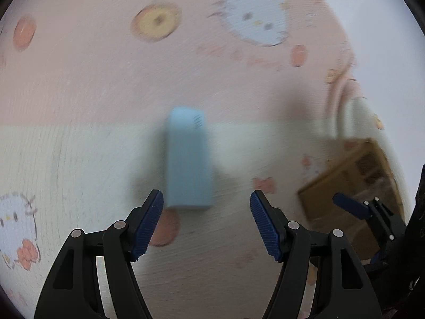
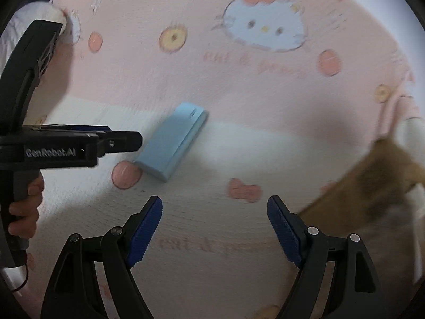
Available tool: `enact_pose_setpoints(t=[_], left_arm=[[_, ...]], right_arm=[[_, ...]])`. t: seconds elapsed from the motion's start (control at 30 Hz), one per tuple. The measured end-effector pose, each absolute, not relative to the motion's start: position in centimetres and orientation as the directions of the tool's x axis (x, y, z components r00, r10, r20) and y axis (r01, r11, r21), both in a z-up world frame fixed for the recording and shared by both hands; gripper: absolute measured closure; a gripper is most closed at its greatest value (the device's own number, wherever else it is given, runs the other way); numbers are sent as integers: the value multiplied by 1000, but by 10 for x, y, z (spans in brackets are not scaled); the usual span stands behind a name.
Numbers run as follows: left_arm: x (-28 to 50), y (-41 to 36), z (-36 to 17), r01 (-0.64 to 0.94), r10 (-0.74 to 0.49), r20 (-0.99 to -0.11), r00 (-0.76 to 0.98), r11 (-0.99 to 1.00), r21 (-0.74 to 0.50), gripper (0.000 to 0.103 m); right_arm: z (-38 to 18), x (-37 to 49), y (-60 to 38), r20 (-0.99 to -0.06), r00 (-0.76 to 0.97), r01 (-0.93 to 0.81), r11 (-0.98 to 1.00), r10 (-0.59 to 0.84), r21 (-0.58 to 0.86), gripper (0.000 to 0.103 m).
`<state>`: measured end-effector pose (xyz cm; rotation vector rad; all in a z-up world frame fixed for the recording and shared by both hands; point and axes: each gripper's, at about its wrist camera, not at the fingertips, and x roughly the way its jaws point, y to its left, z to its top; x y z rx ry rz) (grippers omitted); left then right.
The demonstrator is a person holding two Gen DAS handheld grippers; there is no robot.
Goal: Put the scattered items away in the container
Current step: 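Move the right gripper out of the box toward the light blue case, then close the right gripper around the light blue LUCKY glasses case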
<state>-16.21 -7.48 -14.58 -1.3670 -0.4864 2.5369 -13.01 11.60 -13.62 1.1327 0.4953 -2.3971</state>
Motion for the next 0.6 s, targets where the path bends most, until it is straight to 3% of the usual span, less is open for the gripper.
enact_pose_setpoints(t=[0.2, 0.33, 0.47, 0.6], left_arm=[[-177, -101, -189, 58, 484, -746, -458, -821, -568, 31], [-183, -119, -212, 139, 547, -694, -467, -730, -669, 31], [-187, -136, -227, 218, 578, -657, -484, -647, -730, 38], [-188, -141, -226, 216, 549, -671, -499, -671, -710, 45]], right_arm=[[-181, -142, 96, -744, -578, 586, -805, -335, -93, 23], [-202, -157, 95, -748, -524, 556, -829, -406, 61, 23], [-206, -166, 101, -735, -496, 519, -836, -463, 177, 23], [-204, -176, 110, -716, -455, 473, -825, -530, 309, 25]])
